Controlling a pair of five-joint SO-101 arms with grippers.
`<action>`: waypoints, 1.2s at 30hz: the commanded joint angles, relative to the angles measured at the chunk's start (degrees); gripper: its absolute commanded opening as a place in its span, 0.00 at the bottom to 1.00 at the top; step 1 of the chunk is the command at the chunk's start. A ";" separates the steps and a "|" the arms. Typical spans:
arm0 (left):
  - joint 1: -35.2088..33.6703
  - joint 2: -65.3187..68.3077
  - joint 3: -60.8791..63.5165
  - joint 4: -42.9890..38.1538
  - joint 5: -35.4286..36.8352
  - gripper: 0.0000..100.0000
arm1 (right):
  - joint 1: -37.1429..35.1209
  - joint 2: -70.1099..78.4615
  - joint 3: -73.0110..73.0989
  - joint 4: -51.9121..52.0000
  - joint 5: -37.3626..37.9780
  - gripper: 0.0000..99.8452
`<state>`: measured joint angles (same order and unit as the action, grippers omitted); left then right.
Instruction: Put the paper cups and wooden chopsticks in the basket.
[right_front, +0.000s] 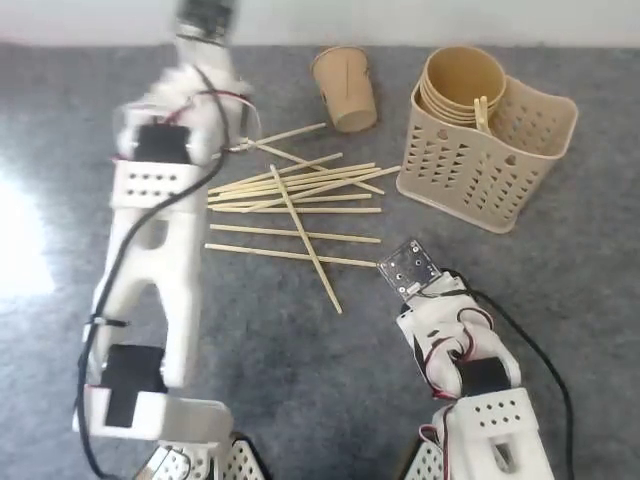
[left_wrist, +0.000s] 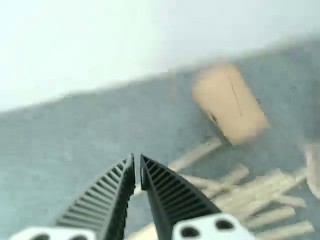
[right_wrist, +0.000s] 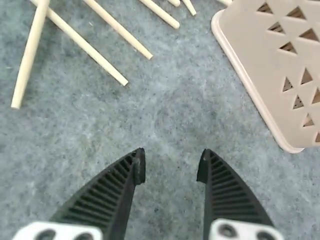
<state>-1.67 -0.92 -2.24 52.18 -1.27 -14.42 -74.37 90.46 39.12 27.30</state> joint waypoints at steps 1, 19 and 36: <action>-1.76 2.02 -3.21 -9.23 -3.96 0.01 | -0.13 -0.92 0.18 -1.19 -0.09 0.19; -0.70 63.38 -64.22 -23.74 -10.02 0.01 | -0.13 -0.92 1.85 -4.00 -0.09 0.19; 1.85 86.07 -94.20 -8.62 -5.63 0.01 | -0.13 -0.75 2.02 -5.14 -0.09 0.19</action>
<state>0.18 86.64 -93.05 37.93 -9.54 -14.42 -74.46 92.75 34.99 27.30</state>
